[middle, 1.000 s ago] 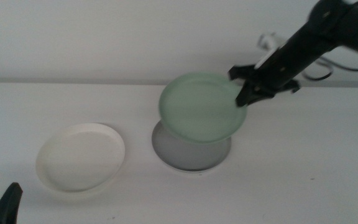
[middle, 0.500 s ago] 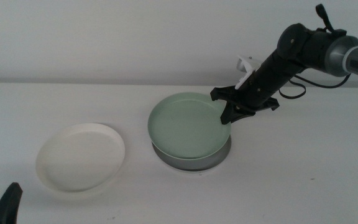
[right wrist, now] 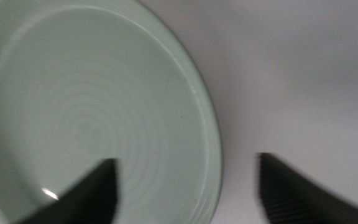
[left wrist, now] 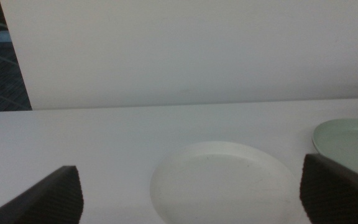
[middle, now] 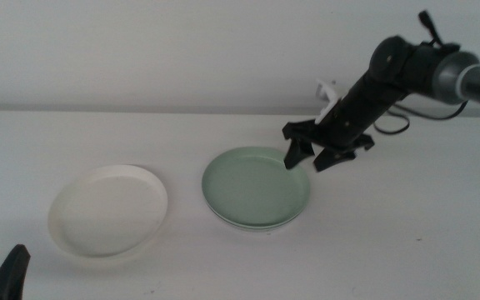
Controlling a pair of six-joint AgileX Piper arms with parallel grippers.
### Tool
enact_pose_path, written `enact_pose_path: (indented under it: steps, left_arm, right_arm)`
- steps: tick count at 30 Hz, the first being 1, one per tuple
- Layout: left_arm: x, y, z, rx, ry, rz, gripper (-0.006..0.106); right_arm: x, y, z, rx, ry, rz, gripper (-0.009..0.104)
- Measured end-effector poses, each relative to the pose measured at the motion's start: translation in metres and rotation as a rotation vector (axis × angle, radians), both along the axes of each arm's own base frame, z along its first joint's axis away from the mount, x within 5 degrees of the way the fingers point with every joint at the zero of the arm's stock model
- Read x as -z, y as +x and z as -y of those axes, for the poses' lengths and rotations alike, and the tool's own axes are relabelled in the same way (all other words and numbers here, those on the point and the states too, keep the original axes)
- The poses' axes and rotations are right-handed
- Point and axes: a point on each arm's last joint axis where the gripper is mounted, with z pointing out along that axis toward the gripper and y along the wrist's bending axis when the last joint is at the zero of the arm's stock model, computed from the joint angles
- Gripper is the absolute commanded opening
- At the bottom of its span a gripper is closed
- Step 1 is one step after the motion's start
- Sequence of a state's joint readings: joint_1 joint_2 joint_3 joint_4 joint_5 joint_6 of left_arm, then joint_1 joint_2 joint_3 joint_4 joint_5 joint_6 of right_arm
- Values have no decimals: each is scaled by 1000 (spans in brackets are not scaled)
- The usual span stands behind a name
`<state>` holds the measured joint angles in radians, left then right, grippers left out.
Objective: Stack the three bowls on top of each other.
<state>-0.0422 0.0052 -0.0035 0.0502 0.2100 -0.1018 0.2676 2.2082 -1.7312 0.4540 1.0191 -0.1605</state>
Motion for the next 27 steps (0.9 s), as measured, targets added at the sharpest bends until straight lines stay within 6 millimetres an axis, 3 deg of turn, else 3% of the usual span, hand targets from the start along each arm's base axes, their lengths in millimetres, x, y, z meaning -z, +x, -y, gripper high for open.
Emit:
enact_pose_path:
  steps: [2, 6, 9, 12, 14, 19, 27]
  left_arm:
    - [0, 0, 0, 0, 0, 0, 94]
    - [0, 0, 0, 0, 0, 0, 94]
    - [0, 0, 0, 0, 0, 0, 94]
    - [0, 0, 0, 0, 0, 0, 94]
    - [0, 0, 0, 0, 0, 0, 94]
    - [0, 0, 0, 0, 0, 0, 94]
    - [0, 0, 0, 0, 0, 0, 94]
  right_arm:
    - [-19, -3, 2, -11, -7, 42, 79]
    - [-80, -18, 10, -41, -31, 166, 79]
    - [-131, -46, 18, -60, -27, 263, 79]
    - [-157, -88, 19, -93, -30, 344, 79]
    - [-161, -121, 14, -135, -42, 399, 79]
    - [-152, -202, 16, -237, -59, 505, 79]
    - [-147, -268, 54, -268, -105, 616, 79]
